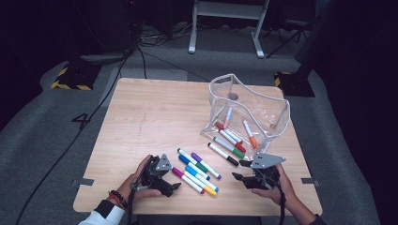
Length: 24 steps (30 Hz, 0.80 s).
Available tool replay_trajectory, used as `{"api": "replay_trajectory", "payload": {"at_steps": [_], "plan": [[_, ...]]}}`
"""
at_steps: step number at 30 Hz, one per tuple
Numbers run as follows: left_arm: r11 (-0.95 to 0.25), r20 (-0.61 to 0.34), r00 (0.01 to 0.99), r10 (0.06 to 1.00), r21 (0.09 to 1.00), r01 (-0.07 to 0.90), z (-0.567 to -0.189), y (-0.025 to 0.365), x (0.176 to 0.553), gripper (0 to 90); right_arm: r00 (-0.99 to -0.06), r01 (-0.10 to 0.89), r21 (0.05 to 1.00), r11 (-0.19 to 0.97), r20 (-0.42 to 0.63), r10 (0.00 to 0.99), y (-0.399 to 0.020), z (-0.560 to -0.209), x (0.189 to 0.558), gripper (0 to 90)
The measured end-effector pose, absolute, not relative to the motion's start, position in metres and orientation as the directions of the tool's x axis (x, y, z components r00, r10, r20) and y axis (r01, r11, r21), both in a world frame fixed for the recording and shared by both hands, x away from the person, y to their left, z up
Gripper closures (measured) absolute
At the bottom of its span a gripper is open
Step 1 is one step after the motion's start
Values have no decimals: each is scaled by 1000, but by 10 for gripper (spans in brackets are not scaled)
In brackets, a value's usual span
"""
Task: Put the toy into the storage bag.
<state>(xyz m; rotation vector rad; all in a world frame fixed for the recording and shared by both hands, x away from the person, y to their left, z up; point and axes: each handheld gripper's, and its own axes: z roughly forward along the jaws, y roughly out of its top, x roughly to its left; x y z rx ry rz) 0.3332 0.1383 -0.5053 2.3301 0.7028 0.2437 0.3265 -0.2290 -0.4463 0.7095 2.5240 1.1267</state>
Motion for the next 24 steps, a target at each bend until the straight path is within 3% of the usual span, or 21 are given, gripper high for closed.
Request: {"api": "replay_trajectory", "payload": {"at_steps": [7, 10, 17, 24], "plan": [[-621, -16, 836, 548, 662, 420, -505, 138, 333, 3, -793, 342, 731, 590, -113, 599, -218, -480, 342, 442], [-622, -16, 836, 549, 661, 420, -505, 138, 333, 4, -791, 335, 713, 616, -142, 595, -211, -486, 344, 389], [-622, -14, 836, 548, 662, 419, -505, 138, 333, 4, -779, 364, 702, 613, -131, 613, -199, -494, 352, 391], [-622, -15, 837, 547, 661, 419, -505, 138, 333, 4, -791, 319, 711, 627, -165, 589, -190, -489, 349, 381]]}}
